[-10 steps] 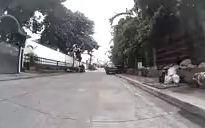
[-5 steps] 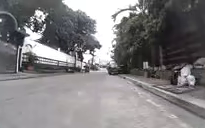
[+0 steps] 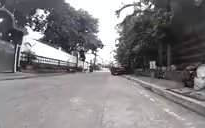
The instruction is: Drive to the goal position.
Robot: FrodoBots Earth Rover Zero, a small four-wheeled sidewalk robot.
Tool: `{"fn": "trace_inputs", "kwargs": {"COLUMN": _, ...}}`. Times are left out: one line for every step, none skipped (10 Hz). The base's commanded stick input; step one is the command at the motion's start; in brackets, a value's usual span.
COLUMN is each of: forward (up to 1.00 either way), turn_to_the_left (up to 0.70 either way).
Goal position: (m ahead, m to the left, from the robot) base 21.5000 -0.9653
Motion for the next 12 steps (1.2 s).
{"fn": "trace_inputs", "kwargs": {"forward": 1.0, "turn_to_the_left": 0.0}}
{"fn": "trace_inputs", "kwargs": {"forward": 1.0, "turn_to_the_left": 0.0}}
{"fn": "trace_inputs", "kwargs": {"forward": 1.0, "turn_to_the_left": 0.0}}
{"fn": "trace_inputs", "kwargs": {"forward": 1.0, "turn_to_the_left": -0.09}}
{"fn": "trace_inputs", "kwargs": {"forward": 1.0, "turn_to_the_left": -0.23}}
{"fn": "trace_inputs", "kwargs": {"forward": 1.0, "turn_to_the_left": -0.26}}
{"fn": "trace_inputs", "kwargs": {"forward": 1.0, "turn_to_the_left": -0.04}}
{"fn": "trace_inputs", "kwargs": {"forward": 1.0, "turn_to_the_left": 0.0}}
{"fn": "trace_inputs", "kwargs": {"forward": 1.0, "turn_to_the_left": 0.0}}
{"fn": "trace_inputs", "kwargs": {"forward": 1.0, "turn_to_the_left": 0.0}}
{"fn": "trace_inputs", "kwargs": {"forward": 1.0, "turn_to_the_left": 0.0}}
{"fn": "trace_inputs", "kwargs": {"forward": 1.0, "turn_to_the_left": 0.0}}
